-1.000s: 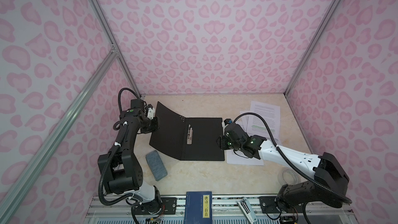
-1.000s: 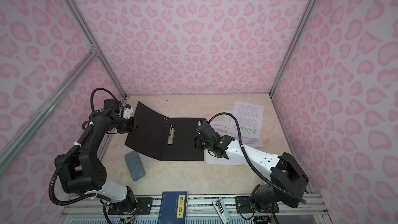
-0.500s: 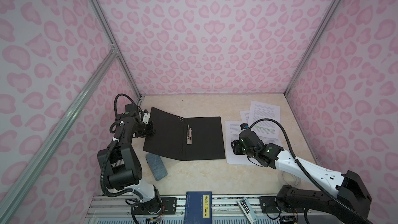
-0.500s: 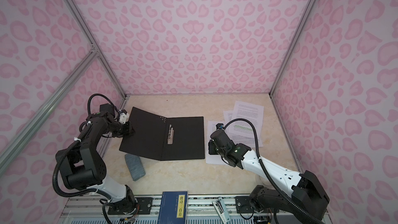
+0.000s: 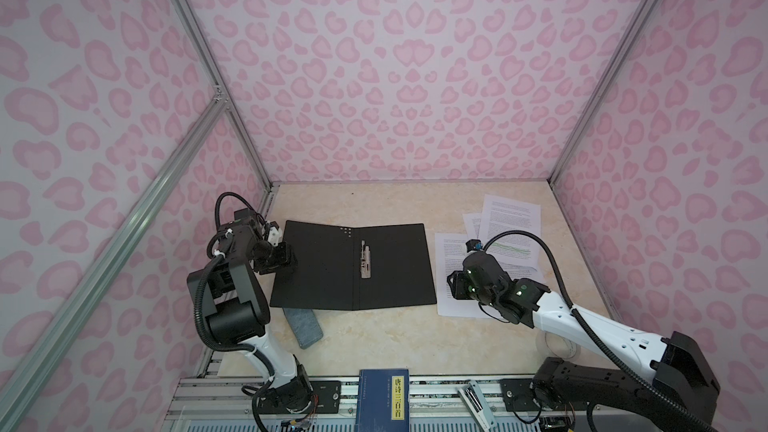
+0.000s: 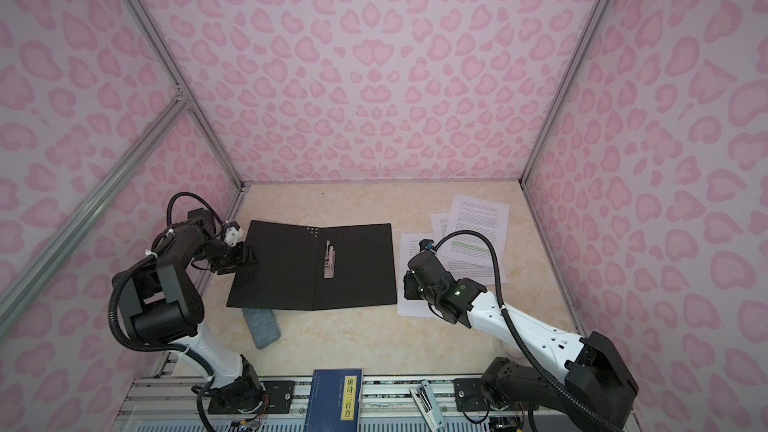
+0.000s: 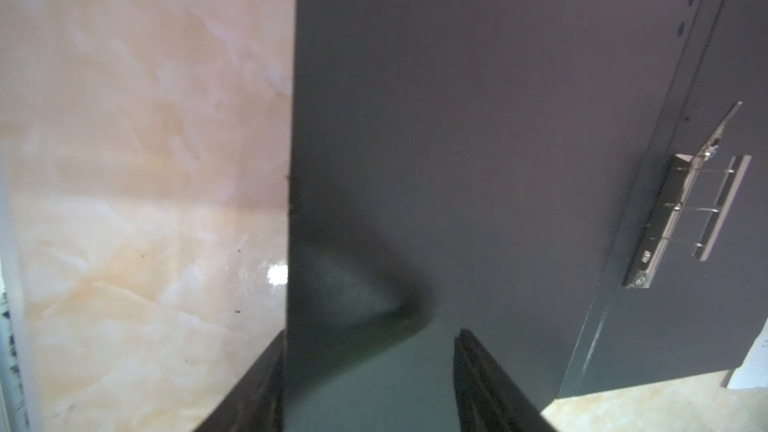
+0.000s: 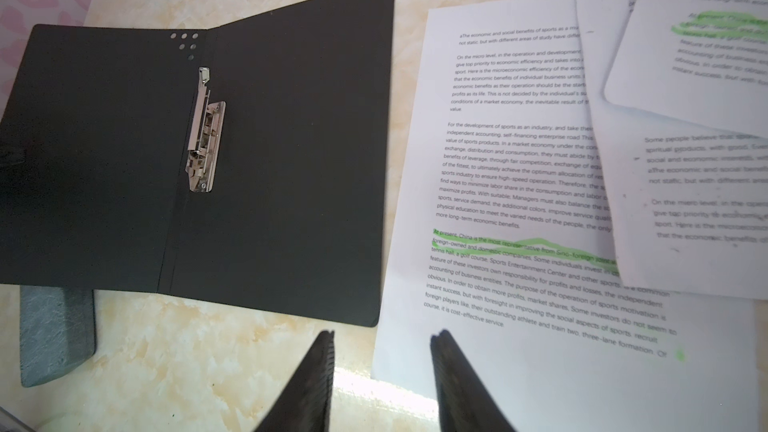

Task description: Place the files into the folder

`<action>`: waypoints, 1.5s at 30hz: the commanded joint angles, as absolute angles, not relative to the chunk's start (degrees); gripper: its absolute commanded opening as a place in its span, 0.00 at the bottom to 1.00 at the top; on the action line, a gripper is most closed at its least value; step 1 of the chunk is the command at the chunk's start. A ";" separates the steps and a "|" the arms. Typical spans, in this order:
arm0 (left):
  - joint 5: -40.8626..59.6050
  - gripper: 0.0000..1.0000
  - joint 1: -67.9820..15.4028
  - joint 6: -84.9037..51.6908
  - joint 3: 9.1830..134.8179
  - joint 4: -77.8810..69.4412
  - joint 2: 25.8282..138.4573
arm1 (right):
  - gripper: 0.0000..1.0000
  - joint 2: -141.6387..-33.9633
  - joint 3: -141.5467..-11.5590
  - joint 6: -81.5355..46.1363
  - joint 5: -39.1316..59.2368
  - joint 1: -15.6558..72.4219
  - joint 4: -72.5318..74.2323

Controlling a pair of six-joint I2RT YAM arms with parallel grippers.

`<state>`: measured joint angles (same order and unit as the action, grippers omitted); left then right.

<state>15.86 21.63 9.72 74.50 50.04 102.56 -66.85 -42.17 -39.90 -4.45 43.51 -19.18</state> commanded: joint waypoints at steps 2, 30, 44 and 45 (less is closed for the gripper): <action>17.37 0.75 21.71 11.32 76.71 50.45 105.01 | 0.42 -66.81 -42.42 -40.04 -5.09 43.50 -19.72; 32.66 0.97 17.91 17.73 80.24 69.61 83.26 | 0.65 -79.02 -52.86 -25.02 -18.60 21.58 -29.48; 35.33 0.97 -6.14 13.04 85.78 67.33 84.53 | 0.66 -94.05 -65.83 -23.62 -9.44 -1.38 -31.33; 35.38 0.97 -7.47 12.43 86.40 66.86 85.90 | 0.66 -95.24 -66.17 -23.77 -8.65 -3.10 -30.55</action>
<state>33.56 -5.02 14.94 84.86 68.49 83.70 -92.95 -65.36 -24.18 -11.60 -0.12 -31.11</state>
